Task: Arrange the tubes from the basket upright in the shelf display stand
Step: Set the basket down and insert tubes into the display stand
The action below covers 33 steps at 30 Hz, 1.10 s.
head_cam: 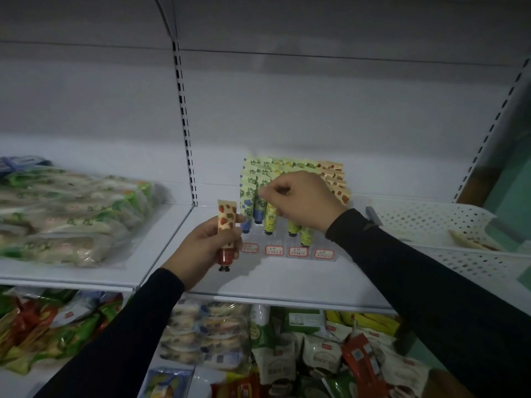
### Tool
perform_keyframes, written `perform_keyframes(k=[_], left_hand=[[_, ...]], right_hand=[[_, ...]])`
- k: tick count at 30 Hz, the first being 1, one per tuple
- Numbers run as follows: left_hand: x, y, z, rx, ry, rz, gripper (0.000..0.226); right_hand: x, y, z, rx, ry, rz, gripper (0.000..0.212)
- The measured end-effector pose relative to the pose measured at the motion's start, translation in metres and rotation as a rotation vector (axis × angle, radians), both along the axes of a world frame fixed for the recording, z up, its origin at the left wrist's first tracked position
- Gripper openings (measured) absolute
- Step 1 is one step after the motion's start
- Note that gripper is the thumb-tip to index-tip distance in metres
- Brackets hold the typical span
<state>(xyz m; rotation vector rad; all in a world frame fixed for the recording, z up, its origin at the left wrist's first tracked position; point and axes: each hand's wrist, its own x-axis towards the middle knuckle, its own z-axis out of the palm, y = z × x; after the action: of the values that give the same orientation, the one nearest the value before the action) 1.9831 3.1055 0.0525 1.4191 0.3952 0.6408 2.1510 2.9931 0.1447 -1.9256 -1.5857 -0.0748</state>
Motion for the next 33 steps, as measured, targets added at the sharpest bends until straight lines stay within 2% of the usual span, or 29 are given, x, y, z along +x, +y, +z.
perform_keyframes(k=[4,8,12,18,20,22,25,30,33], left_hand=[[0.001,-0.015,0.011,0.011,0.018,-0.205,0.038],[0.009,-0.026,0.016,0.062,0.051,-0.276,0.040],[0.024,-0.042,0.024,0.081,0.031,-0.307,0.032],[0.044,-0.061,0.016,0.257,0.172,-0.196,0.026],[0.049,-0.058,0.006,0.384,0.259,-0.092,0.022],[0.053,-0.053,-0.004,0.603,0.371,0.028,0.024],[0.057,-0.051,-0.016,0.855,0.478,0.079,0.026],[0.058,-0.054,-0.038,1.165,0.528,0.044,0.060],[0.060,-0.054,-0.047,1.214,0.513,0.038,0.068]], right_hand=[[-0.012,-0.007,-0.005,-0.094,0.168,0.103,0.030],[-0.008,-0.017,-0.007,-0.118,0.391,0.140,0.019],[0.003,-0.039,-0.001,-0.087,0.605,0.139,0.017],[0.035,-0.073,0.010,0.083,0.704,0.045,0.009],[0.049,-0.084,0.013,0.149,0.706,-0.018,0.010],[0.062,-0.093,0.016,0.218,0.664,-0.080,0.011],[0.075,-0.101,0.014,0.247,0.437,-0.187,0.014],[0.079,-0.102,0.006,0.235,0.199,-0.249,0.021],[0.078,-0.095,0.002,0.217,0.141,-0.253,0.021]])
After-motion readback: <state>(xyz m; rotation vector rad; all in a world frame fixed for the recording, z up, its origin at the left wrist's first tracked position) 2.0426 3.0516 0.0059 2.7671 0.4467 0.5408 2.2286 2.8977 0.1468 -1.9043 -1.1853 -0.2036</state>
